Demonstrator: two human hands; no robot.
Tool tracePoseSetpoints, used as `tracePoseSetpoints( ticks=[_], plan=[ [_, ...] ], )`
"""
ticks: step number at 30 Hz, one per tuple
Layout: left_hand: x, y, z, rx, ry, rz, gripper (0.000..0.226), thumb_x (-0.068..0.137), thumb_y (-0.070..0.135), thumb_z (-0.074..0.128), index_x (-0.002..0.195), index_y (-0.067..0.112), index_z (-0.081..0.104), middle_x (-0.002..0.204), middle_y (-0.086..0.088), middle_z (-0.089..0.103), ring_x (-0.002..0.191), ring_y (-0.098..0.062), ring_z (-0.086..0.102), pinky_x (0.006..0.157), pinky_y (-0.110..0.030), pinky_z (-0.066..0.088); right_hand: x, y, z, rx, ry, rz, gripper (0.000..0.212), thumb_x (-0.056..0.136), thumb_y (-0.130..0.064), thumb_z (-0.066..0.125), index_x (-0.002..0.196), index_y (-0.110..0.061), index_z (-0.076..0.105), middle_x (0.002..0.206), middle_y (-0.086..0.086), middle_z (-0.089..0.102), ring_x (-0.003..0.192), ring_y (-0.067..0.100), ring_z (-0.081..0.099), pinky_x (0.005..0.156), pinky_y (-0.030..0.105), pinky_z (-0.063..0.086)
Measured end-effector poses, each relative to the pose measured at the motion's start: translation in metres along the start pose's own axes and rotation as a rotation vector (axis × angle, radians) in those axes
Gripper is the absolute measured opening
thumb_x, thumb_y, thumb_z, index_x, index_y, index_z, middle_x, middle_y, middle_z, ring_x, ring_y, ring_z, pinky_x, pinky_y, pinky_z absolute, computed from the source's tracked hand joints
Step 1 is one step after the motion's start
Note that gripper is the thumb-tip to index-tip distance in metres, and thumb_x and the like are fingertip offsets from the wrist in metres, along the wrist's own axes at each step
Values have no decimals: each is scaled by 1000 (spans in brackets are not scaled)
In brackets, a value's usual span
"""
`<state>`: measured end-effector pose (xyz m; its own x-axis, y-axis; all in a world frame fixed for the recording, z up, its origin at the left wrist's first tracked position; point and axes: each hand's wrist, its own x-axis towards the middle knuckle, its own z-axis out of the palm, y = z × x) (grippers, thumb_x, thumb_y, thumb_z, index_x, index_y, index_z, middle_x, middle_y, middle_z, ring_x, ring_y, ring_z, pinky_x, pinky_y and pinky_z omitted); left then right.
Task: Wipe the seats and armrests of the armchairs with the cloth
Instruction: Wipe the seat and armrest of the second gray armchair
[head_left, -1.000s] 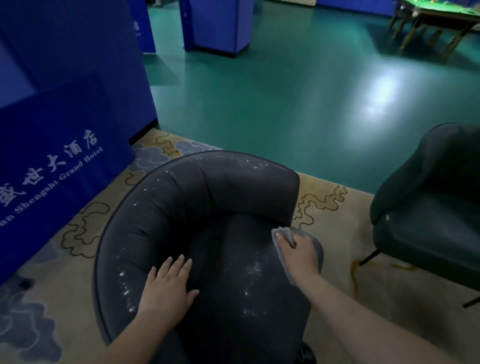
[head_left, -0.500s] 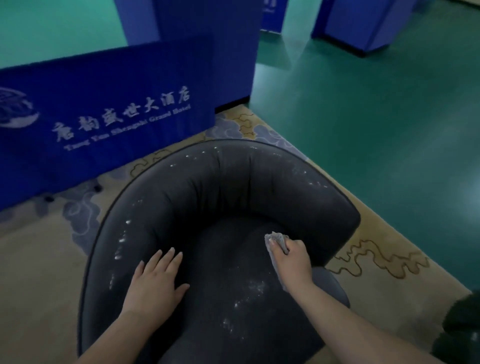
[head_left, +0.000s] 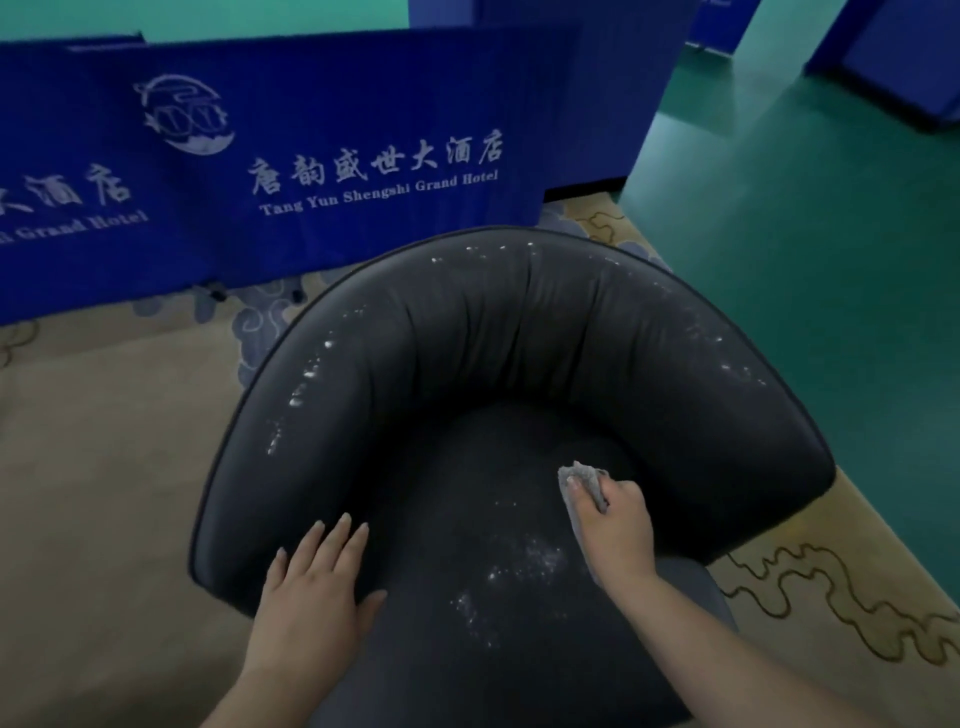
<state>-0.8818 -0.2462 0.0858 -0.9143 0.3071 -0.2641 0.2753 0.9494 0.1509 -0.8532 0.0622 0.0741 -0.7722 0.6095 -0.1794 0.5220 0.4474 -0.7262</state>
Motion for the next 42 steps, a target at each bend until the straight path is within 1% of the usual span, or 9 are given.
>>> tracePoseSetpoints(
  ticks=[9,12,15,22,30,32,34,38,42],
  plan=[
    [-46,-10,55,-40,-17,-51,77,86,59,53,152,29,27,160,8,20,148,-19,17,117,-44,19,-30,42,35,-2,-42,-61,27,93,-42,52,96,-18,63,94,-4,49,76,6,54,60,15,36],
    [-57,-12,77,-14,1,-54,76,91,61,42,154,31,12,162,9,5,150,-17,4,119,-41,13,-37,55,49,-12,-65,-87,30,94,-41,52,101,-15,65,94,-9,47,77,5,54,61,14,37],
    [-67,-7,99,-33,14,-78,75,91,59,44,154,29,15,162,7,9,149,-19,7,118,-41,15,-42,69,63,13,-107,-98,31,94,-38,53,105,-13,65,94,-9,46,79,5,54,65,15,39],
    [-76,16,158,-35,4,-119,76,94,61,35,154,32,-1,162,8,-5,149,-17,-6,120,-40,4,-44,111,77,35,-178,-115,23,94,-39,53,92,-18,65,96,-7,46,77,5,54,62,12,37],
    [-49,22,230,-32,-33,-89,82,90,66,39,154,34,-2,162,8,-6,149,-19,-4,120,-42,7,-39,159,98,35,-241,-205,19,92,-37,53,74,-41,55,91,-9,46,77,5,53,60,10,34],
    [-37,17,246,-9,-47,-73,85,88,67,41,153,34,-3,162,8,-8,149,-20,-5,120,-43,6,-36,169,113,17,-285,-241,11,92,-36,57,94,-46,61,95,-12,46,83,1,53,65,7,37],
    [-24,11,261,29,-95,-52,95,83,70,47,153,33,-7,162,7,-12,149,-20,-7,119,-44,4,-31,179,129,30,-318,-304,31,89,-36,61,117,-48,57,100,-16,46,91,-8,49,73,0,36],
    [-2,4,284,14,-279,-56,131,67,67,71,148,30,-25,158,5,-28,148,-22,-14,119,-45,10,-23,192,153,1,-299,-398,39,89,-27,64,128,-32,59,99,-14,43,93,-11,45,79,-4,30],
    [9,7,289,-6,-346,-71,143,61,58,81,143,33,-33,152,2,-39,146,-25,-22,118,-47,21,-15,191,170,-51,-251,-403,39,91,-24,62,130,-26,57,96,-12,40,93,-6,45,83,-3,30]
  ],
)
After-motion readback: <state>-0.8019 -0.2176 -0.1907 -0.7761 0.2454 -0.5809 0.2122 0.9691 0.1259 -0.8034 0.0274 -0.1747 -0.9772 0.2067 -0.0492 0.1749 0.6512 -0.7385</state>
